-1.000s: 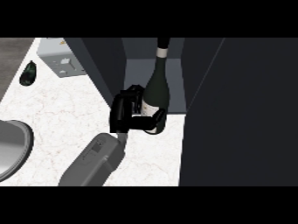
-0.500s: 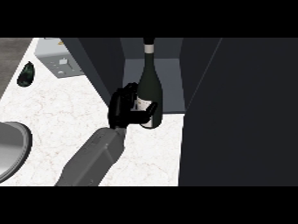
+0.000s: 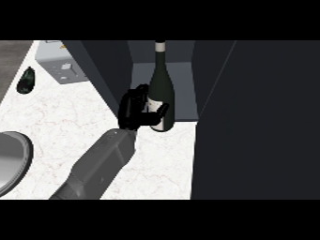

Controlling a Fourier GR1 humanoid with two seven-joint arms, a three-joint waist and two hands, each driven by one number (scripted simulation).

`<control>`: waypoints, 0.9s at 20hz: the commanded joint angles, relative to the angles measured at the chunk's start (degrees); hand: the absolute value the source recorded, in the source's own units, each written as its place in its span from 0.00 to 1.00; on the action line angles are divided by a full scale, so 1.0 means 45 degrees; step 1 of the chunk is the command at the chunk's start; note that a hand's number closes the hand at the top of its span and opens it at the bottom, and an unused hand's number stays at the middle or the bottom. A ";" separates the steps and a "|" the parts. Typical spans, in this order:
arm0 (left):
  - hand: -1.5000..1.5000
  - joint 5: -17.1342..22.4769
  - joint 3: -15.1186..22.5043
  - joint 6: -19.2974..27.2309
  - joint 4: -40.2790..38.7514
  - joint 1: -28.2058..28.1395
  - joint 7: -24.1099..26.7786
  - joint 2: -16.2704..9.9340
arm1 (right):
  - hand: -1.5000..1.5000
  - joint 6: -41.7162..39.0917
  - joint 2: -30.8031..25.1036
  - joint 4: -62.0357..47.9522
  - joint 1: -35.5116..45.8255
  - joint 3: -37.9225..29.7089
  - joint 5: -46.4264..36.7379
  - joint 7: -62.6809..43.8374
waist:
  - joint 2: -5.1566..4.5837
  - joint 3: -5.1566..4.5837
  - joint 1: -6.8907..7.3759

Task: Pick up the wine, place it into the cabinet and close the cabinet

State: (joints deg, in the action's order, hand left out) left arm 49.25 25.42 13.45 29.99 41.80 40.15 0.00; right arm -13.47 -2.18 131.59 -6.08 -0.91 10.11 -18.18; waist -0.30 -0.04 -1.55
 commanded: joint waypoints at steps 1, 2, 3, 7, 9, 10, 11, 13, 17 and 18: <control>1.00 0.0367 -0.0008 -0.0177 -0.0307 0.0710 -0.0242 0.0001 | 0.00 0.0290 0.0006 -0.0294 0.0590 -0.0173 0.0169 -0.0382 | 0.0013 0.0002 0.0082; 1.00 0.1028 0.0714 0.0119 -0.0469 0.0673 0.0002 0.0001 | 0.00 -0.0143 0.0384 -0.0790 -0.0231 0.0420 -0.0735 0.1114 | -0.0021 0.0001 -0.0093; 1.00 0.0409 -0.0317 -0.0250 -0.0382 0.1153 -0.0959 0.0001 | 0.00 -0.0310 0.0115 -0.1004 -0.0303 -0.0096 -0.0315 0.1111 | 0.0027 0.0008 0.0126; 1.00 0.1787 0.0436 -0.0120 -0.1251 0.1614 0.0270 0.0001 | 0.00 -0.0255 0.0184 -0.0045 -0.0454 0.0353 -0.0174 0.0509 | -0.0057 -0.0002 -0.0270; 1.00 0.1474 -0.0336 -0.0954 -0.2062 0.1934 0.0066 0.0001 | 0.00 -0.0306 0.0098 -0.0089 -0.0602 0.0165 -0.0089 0.0513 | -0.0027 0.0002 -0.0061; 1.00 0.1741 0.0113 -0.0589 -0.1761 0.2088 -0.0193 0.0001 | 0.00 -0.0150 0.0250 0.0138 -0.0548 0.0532 -0.0357 0.0335 | -0.0029 0.0000 -0.0120; 1.00 0.1549 -0.0270 -0.0997 -0.2488 0.2248 0.0189 0.0001 | 0.00 -0.0032 -0.0173 -0.0940 0.1026 -0.0317 -0.0018 0.0217 | -0.0068 -0.0002 -0.0055; 1.00 0.1405 -0.0799 -0.0982 -0.2876 0.3025 -0.0244 0.0001 | 0.00 -0.0269 0.0269 -0.0728 -0.0278 0.0339 -0.0449 0.0914 | -0.0047 0.0004 -0.0057; 1.00 0.1495 -0.0679 -0.0579 -0.3769 0.3210 -0.0167 0.0001 | 0.00 -0.0176 -0.0068 -0.0209 0.0184 -0.0200 0.0197 0.0279 | -0.0092 0.0000 -0.0183; 1.00 0.1355 -0.0879 -0.0849 -0.4173 0.3710 -0.0622 0.0001 | 0.00 -0.0160 0.0167 -0.0643 0.0194 0.0190 -0.0432 0.0825 | -0.0098 0.0001 -0.0133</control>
State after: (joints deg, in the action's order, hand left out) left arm 56.12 23.57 10.91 16.74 54.85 38.50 0.00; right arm -14.14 -1.74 129.80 -5.78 -0.31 9.02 -15.88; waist -0.62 -0.04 -2.15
